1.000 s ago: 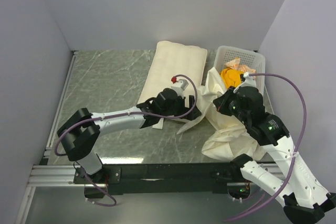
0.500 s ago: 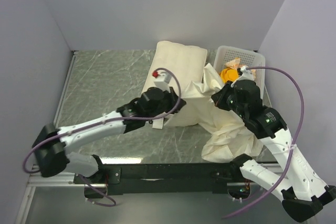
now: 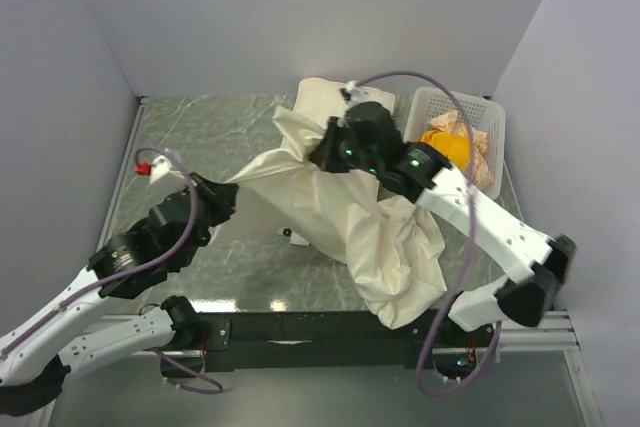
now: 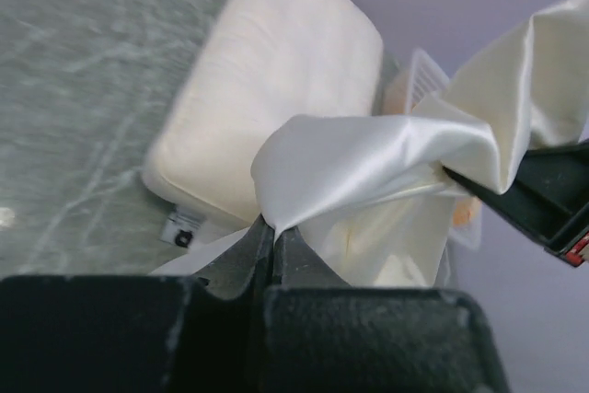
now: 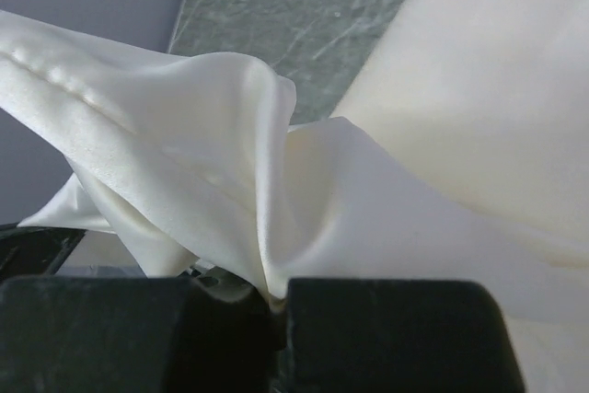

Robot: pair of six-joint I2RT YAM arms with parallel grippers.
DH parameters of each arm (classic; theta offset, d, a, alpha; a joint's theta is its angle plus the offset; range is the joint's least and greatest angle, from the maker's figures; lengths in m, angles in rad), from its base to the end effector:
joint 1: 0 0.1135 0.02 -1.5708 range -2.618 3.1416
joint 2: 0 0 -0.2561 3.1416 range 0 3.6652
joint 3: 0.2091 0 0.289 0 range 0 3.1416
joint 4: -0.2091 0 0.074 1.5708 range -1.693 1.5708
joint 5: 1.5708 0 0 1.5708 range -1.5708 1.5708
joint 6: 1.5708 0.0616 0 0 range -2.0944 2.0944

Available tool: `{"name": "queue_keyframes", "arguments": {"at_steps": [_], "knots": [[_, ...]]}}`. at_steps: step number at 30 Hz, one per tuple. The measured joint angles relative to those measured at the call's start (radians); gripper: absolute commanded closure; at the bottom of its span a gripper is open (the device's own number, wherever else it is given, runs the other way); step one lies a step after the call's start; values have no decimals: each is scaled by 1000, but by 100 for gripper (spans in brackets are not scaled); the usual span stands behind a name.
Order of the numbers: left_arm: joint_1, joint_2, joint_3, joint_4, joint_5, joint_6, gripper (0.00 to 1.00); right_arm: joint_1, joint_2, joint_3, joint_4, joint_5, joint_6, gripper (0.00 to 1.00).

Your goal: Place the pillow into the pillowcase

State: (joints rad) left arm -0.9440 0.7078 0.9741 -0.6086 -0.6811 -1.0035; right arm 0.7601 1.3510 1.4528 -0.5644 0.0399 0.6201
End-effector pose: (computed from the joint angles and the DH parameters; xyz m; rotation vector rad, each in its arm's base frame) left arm 0.1471 -0.1369 0.3714 -0.5138 1.8235 -0.7058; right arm 0.2631 0.2467 0.3914 -0.1230 2.1311 0.8079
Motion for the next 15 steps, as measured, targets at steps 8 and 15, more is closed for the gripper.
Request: {"name": "queue_keyframes", "arguments": {"at_steps": [8,15], "knots": [[344,85,34,-52,37,114,99,40,364,261,4,78,-80,24],[817,227,-56,74,429,180,99,16,234,124,-40,214,-90,14]]}}
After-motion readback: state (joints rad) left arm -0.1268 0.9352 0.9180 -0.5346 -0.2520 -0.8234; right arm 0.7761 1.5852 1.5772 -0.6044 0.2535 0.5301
